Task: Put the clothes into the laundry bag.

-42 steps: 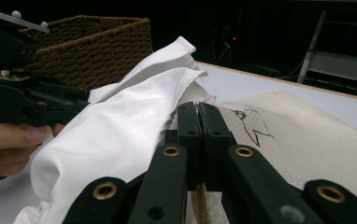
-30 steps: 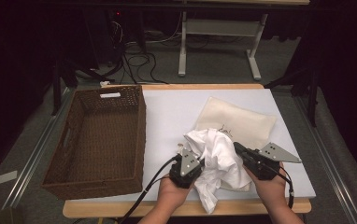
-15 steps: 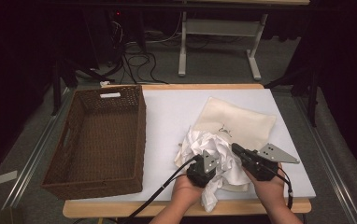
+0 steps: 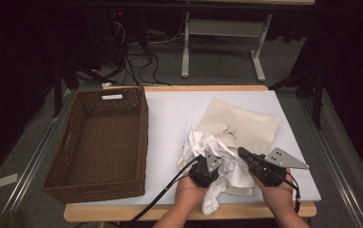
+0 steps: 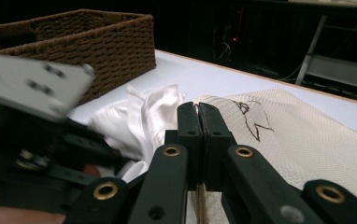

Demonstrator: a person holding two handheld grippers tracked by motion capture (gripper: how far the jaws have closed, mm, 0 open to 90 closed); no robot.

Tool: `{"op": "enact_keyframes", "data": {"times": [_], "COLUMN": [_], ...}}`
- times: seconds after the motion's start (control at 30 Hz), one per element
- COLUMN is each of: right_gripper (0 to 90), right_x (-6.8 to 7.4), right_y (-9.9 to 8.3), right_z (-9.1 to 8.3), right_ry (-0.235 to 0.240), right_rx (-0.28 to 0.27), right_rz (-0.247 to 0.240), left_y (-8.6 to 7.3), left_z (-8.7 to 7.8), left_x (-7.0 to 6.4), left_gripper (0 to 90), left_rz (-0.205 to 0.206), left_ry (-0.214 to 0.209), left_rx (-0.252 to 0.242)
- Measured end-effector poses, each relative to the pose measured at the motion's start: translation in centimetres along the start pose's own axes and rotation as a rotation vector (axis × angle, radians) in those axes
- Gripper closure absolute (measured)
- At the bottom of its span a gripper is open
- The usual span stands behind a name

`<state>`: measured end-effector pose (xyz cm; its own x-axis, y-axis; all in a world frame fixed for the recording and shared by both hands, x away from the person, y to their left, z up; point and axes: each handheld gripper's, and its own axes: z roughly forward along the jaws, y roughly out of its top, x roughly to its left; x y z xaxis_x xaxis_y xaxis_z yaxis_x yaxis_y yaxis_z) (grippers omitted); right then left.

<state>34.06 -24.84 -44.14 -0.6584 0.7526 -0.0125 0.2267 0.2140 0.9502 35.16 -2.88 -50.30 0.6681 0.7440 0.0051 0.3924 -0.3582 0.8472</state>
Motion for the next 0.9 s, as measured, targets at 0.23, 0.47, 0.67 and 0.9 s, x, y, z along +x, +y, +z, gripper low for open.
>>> {"op": "enact_keyframes", "data": {"times": [0.23, 0.47, 0.67, 0.9], "right_gripper": [89.6, 89.6, 89.6, 89.6], "right_x": [-0.1, -0.1, -0.1, -0.1], "right_y": [-0.1, -0.2, -0.2, -0.2], "right_z": [0.2, 0.2, 0.3, 0.3], "right_ry": [-0.005, -0.012, -0.007, -0.013], "right_rx": [-0.002, 0.0, -0.001, 0.001], "right_rz": [0.006, 0.01, 0.006, 0.008], "left_y": [-1.0, -1.1, 0.1, -0.8], "left_z": [-4.1, -6.0, -2.3, -3.2], "left_x": [1.1, 3.6, 5.6, 1.9], "left_gripper": [53.0, 40.9, 19.3, 82.7], "left_rz": [0.041, -0.093, -0.232, -0.104], "left_ry": [0.041, 0.078, 0.022, 0.004], "left_rx": [-0.096, -0.218, -0.145, -0.217]}}
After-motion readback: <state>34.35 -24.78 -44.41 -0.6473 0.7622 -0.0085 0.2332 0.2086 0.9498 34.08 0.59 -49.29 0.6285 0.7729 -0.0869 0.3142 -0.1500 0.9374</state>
